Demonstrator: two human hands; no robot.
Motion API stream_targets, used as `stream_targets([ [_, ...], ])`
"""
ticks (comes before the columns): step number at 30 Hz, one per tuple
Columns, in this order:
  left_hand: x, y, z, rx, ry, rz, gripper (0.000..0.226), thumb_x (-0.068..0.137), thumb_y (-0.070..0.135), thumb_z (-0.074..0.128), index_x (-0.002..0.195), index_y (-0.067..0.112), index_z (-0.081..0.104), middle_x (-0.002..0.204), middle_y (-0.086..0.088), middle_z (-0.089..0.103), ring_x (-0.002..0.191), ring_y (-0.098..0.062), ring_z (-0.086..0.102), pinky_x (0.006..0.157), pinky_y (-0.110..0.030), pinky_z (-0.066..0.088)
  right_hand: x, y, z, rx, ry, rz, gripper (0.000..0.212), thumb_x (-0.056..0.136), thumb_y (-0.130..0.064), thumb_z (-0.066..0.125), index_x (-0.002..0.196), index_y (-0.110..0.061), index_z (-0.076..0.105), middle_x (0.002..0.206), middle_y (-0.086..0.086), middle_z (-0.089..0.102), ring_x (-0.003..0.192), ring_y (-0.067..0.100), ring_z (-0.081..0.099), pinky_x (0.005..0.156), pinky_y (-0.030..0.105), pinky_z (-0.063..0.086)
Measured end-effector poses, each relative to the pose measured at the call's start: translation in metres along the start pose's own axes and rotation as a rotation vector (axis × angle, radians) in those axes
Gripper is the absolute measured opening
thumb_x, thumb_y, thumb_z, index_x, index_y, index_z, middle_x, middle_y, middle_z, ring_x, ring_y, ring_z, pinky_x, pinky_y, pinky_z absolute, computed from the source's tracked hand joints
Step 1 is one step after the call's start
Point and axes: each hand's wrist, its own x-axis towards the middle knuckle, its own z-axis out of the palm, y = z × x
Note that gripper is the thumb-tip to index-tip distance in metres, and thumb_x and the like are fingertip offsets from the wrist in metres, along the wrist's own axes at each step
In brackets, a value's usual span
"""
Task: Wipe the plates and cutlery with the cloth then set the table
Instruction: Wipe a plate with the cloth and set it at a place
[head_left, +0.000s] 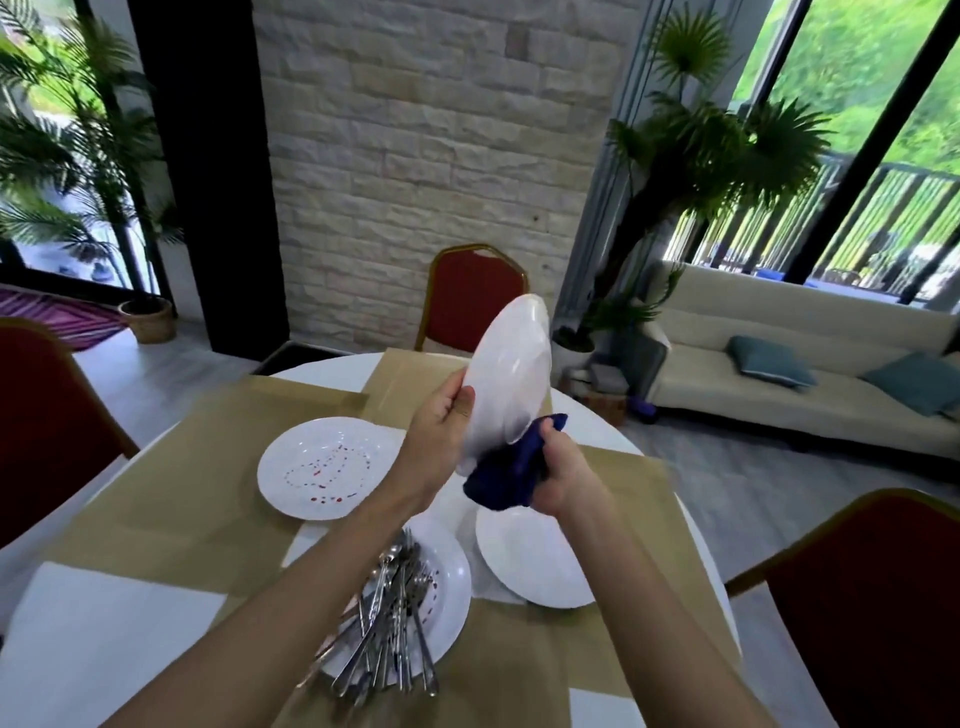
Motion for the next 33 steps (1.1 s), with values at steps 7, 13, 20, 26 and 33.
stream_targets([
  [7,0.001,-0.061,-0.029,0.554,-0.419,0.023,0.038,0.098,0.003,0.045,0.132,0.017,0.055,0.120,0.013,0.057,0.113,-0.005,0.054,0.087,0.001,0.033,0.032,-0.023,-0.024,0.113,-0.071,0.035,0.071,0.090,-0.069,0.034,0.122,-0.010,0.057,0.124,0.014,0.062,0.109,0.030,0.059,0.081,0.037,0.051],
  [13,0.035,-0.128,-0.040,0.657,-0.235,-0.111,0.032,0.100,0.032,0.042,0.128,0.035,0.056,0.157,0.010,0.013,0.147,-0.019,0.005,0.117,-0.052,0.001,0.098,-0.010,-0.036,-0.169,0.086,0.116,0.019,0.093,-0.005,0.050,0.110,-0.010,0.056,0.087,0.008,0.061,0.076,0.021,0.058,0.081,0.031,0.049],
  [20,0.075,-0.197,-0.041,0.087,0.191,-0.656,0.051,0.087,-0.001,0.056,0.133,0.009,0.035,0.127,-0.010,0.050,0.107,-0.029,0.056,0.069,-0.031,0.059,0.186,-0.012,-0.051,-0.528,0.250,-0.181,0.023,0.083,-0.017,0.073,0.086,-0.025,0.051,0.077,0.005,0.058,0.065,0.020,0.054,0.047,0.023,0.046],
  [26,0.093,-0.250,-0.032,0.043,0.264,-0.793,0.046,0.081,-0.004,0.063,0.125,0.005,0.052,0.126,-0.012,0.058,0.112,-0.034,0.056,0.092,-0.048,0.051,0.255,-0.003,-0.051,-1.024,0.568,-0.313,0.033,0.090,-0.027,0.060,0.114,-0.005,0.052,0.103,0.012,0.064,0.093,0.030,0.062,0.070,0.031,0.043],
  [33,0.105,-0.264,-0.031,0.221,0.190,-0.602,0.053,0.085,0.005,0.062,0.134,0.005,0.043,0.132,-0.011,0.054,0.120,-0.023,0.049,0.101,-0.040,0.044,0.291,-0.007,-0.061,-1.264,0.483,-0.182,0.033,0.091,-0.004,0.045,0.122,-0.001,0.054,0.105,0.015,0.063,0.096,0.033,0.061,0.056,0.026,0.034],
])
